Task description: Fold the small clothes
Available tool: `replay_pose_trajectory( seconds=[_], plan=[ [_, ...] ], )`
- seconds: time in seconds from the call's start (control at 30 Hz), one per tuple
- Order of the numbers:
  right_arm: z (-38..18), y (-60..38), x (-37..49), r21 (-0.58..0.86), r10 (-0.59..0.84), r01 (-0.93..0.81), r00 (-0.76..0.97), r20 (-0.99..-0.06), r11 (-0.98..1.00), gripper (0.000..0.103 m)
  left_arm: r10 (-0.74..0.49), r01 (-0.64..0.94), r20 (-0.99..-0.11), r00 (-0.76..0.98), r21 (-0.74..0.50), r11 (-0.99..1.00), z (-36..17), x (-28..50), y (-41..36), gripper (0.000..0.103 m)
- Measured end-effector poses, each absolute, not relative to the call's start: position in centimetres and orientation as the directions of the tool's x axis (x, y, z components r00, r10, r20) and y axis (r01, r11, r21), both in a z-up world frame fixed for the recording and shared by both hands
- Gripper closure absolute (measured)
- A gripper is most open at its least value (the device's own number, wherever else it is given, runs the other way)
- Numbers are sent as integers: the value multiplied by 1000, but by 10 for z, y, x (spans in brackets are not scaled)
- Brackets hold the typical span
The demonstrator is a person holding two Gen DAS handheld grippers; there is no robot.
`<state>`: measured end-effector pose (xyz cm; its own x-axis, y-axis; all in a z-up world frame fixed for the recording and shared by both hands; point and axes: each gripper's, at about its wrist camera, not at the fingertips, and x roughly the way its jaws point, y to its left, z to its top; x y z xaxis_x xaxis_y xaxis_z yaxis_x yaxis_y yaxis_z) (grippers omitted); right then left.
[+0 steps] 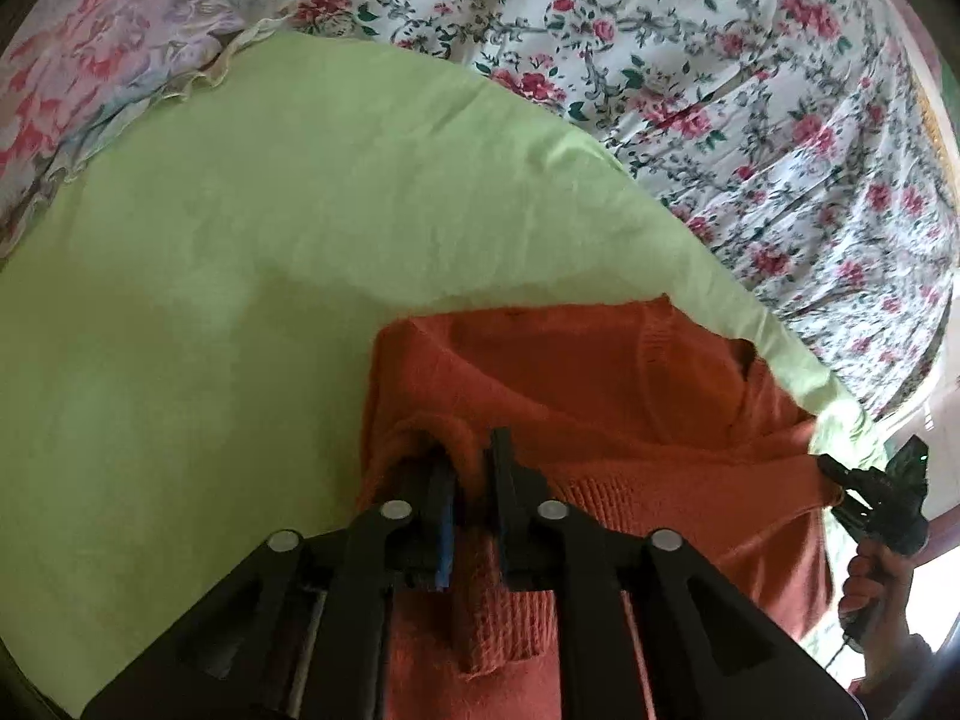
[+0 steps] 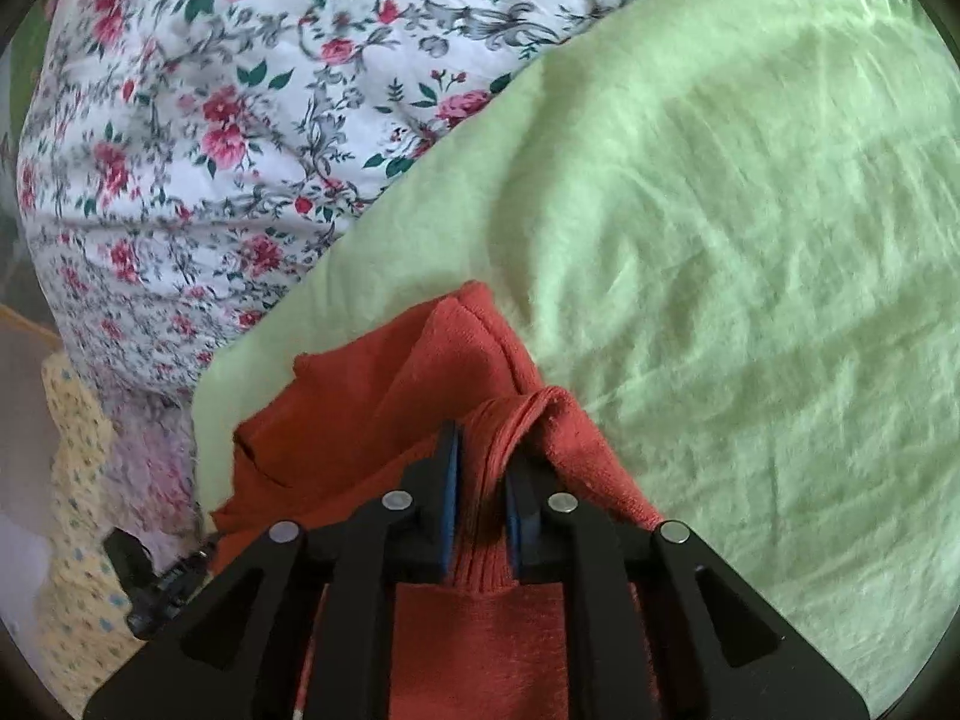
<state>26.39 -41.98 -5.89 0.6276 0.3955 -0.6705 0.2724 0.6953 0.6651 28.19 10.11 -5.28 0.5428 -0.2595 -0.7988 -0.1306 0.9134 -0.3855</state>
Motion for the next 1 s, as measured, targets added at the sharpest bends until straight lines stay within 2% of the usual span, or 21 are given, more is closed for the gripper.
replay_pose_trajectory(
  seconds=[0.07,0.1,0.13,0.23,0.27,0.33,0.43,0.53,0.57,0.6,0.63,0.7,0.77,0.87,0.93,1.0],
  plan=[
    [-50,-424,252,680,390,260,657,-645,686,70,-256,-121,-793,554,-380,917,-40,263,102,78],
    [-45,-425,244,671,365,263,674,-642,694,57,-238,-117,-791,564,-362,925,-32,250,99,68],
    [-37,-427,235,659,331,267,697,-636,703,49,-236,-105,-790,566,-353,930,-27,241,95,67],
    [-18,-421,209,647,308,211,745,-592,733,48,-338,11,-772,539,-394,919,-16,209,61,67],
    [-14,-409,204,648,355,138,742,-569,749,48,-391,58,-764,514,-423,904,-17,204,46,67],
    [-15,-372,204,615,455,-3,675,-581,789,50,-472,156,-772,426,-451,879,-28,201,9,64],
    [-34,-302,211,526,555,-208,479,-680,825,51,-438,259,-835,333,-366,894,-50,208,-37,64],
    [-59,-263,229,449,525,-281,333,-783,848,51,-364,303,-889,278,-279,911,-74,233,-56,65],
    [-67,-257,238,418,498,-293,303,-813,860,51,-348,297,-898,268,-267,917,-78,244,-54,68],
    [-71,-255,247,388,474,-306,293,-830,869,53,-340,290,-901,270,-261,921,-78,255,-50,76],
    [-72,-256,254,366,456,-311,302,-837,877,53,-338,284,-900,274,-260,923,-77,265,-46,78],
    [-68,-266,273,327,417,-286,357,-836,901,57,-319,267,-892,319,-239,934,-68,291,-33,76],
    [-60,-284,293,313,373,-207,430,-822,927,57,-225,218,-896,383,-149,965,-60,321,-17,78],
    [-42,-315,315,292,260,-38,576,-775,956,55,-180,98,-874,452,-152,983,-48,355,12,78],
    [-31,-335,322,286,151,108,647,-747,952,55,-143,-12,-862,486,-170,985,-40,370,35,69],
    [-27,-354,321,358,153,175,674,-722,917,55,-127,-101,-850,511,-206,973,-33,376,57,65]
  ],
)
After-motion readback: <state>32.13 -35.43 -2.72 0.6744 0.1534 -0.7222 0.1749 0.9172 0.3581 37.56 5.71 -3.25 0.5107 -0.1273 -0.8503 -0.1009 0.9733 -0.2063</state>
